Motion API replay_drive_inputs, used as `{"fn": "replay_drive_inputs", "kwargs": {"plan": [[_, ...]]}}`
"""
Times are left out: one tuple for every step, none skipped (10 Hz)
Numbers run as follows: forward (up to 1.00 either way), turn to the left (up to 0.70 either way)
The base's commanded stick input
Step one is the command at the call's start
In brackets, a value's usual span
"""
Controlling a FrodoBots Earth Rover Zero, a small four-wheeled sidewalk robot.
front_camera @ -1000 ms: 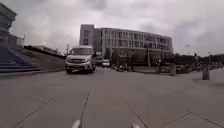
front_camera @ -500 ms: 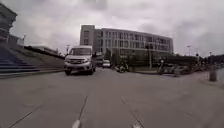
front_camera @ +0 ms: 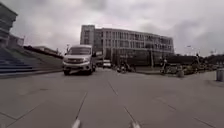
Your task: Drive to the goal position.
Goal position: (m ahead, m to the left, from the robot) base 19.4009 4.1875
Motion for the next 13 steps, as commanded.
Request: {"fn": "replay_drive_inputs", "kwargs": {"plan": [[0.7,0.0],[0.7,0.0],[0.7,0.0],[0.7,0.0],[0.7,0.0],[0.7,0.0],[0.7,0.0],[0.7,0.0],[0.7,0.0],[0.7,0.0],[0.7,0.0],[0.7,0.0],[0.7,0.0]]}}
